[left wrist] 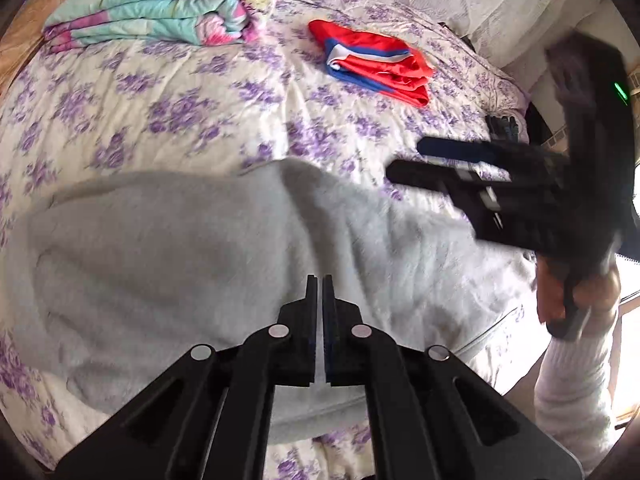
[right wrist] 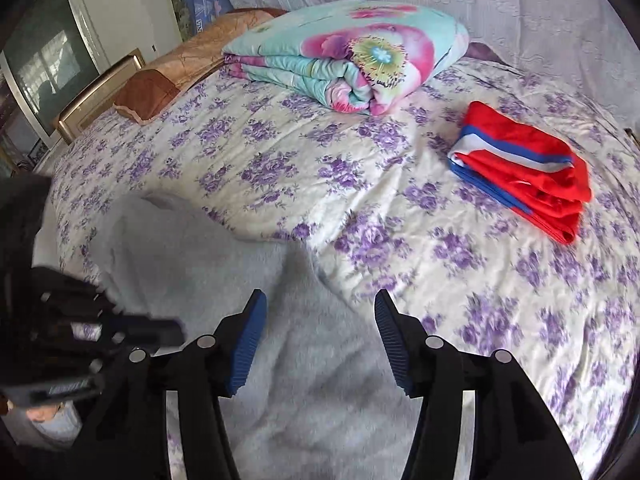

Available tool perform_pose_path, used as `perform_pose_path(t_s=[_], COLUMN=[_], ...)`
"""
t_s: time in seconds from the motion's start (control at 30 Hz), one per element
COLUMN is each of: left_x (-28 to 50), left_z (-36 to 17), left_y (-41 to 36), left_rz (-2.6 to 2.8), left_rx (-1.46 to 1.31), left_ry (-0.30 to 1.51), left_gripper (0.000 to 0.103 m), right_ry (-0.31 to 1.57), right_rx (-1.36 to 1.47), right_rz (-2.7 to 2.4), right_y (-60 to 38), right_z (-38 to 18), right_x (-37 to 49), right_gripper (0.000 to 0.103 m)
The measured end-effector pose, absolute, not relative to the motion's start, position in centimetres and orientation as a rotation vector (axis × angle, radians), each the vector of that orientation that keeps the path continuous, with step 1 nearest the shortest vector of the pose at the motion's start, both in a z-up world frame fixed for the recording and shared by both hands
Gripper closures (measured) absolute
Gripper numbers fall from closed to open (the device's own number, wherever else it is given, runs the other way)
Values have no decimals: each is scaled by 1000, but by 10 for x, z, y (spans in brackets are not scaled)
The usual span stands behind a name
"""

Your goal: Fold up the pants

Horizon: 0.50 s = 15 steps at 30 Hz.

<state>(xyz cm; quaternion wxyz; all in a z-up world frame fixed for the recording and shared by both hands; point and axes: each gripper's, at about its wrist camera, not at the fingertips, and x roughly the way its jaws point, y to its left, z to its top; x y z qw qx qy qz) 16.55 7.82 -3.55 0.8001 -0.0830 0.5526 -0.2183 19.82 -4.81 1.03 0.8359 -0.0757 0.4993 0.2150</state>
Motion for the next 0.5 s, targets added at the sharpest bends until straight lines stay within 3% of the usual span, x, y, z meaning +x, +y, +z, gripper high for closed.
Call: perform_pose_path(t_s=[0.03, 0.07, 0.1, 0.27, 0.5], left_x=[177, 190, 201, 233, 240], left_z=[-41, -50, -60, -98, -109], left_y=[66, 53, 41, 12, 15], left_rz=[-463, -459, -463, -411, -409], left_rx=[-159, -140, -123, -43, -74], left_ry=[1201, 1223, 1250, 1315, 1347], left_gripper=[98, 98, 98, 98, 98], right_ry=[1058, 1062, 1073, 1039, 1120], right_rx=[-149, -146, -147, -78, 66], right_rz=[455, 454, 443, 344, 253], right_y=[-55, -61, -66, -84, -97], right_z=[9, 4, -3, -34, -99], right_x=[181, 159, 142, 72, 74], right_gripper=[56, 84, 97, 96, 97])
